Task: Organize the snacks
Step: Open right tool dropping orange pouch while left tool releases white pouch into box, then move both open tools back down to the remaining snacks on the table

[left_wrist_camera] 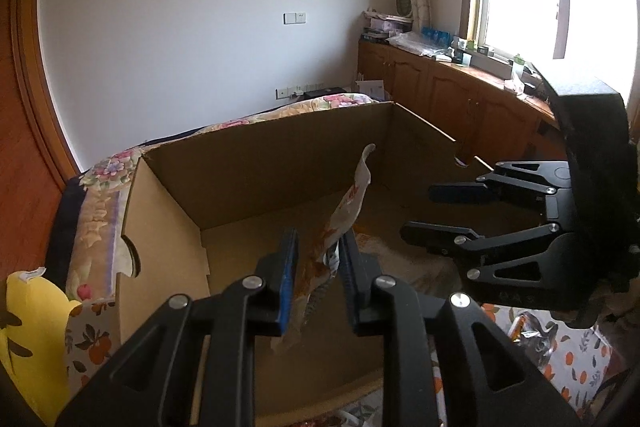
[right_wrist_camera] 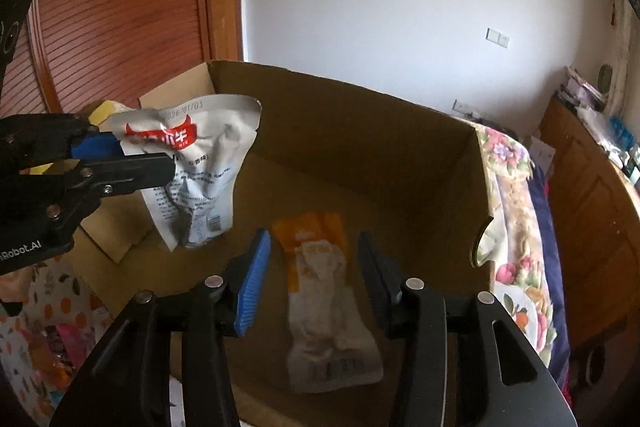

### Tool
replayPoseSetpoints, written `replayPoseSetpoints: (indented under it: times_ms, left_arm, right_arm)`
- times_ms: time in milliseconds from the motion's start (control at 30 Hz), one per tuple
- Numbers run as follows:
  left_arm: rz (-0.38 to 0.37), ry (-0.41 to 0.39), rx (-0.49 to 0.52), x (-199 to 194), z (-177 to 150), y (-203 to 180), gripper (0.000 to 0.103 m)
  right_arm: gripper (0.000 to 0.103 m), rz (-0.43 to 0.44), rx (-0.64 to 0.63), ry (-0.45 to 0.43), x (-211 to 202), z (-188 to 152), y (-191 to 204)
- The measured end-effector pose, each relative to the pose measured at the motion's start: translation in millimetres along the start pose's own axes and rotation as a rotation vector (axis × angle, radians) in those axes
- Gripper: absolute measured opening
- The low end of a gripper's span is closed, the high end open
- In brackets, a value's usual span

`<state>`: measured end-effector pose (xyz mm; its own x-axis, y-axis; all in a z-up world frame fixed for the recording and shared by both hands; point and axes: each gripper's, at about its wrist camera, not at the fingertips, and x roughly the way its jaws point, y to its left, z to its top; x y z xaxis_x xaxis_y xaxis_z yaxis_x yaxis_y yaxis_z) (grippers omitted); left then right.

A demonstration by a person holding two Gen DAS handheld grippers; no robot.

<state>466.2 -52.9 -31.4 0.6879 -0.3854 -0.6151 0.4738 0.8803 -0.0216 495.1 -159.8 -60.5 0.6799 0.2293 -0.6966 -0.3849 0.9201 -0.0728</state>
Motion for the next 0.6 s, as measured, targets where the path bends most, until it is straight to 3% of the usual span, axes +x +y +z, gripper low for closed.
replayPoseSetpoints:
  times_ms: [333,600]
  left_arm:
    - [-0.020,-0.053,-0.021,-24,7,4,0.026]
    - [-0.016,-0.075,-0.012,-48,4,-9,0.030]
  right_arm:
    - [0.046,-0.006,0.023,-0.084,-46,-6,1]
    - [0.047,-0.005,0.036,-0.102,-88,-25,5]
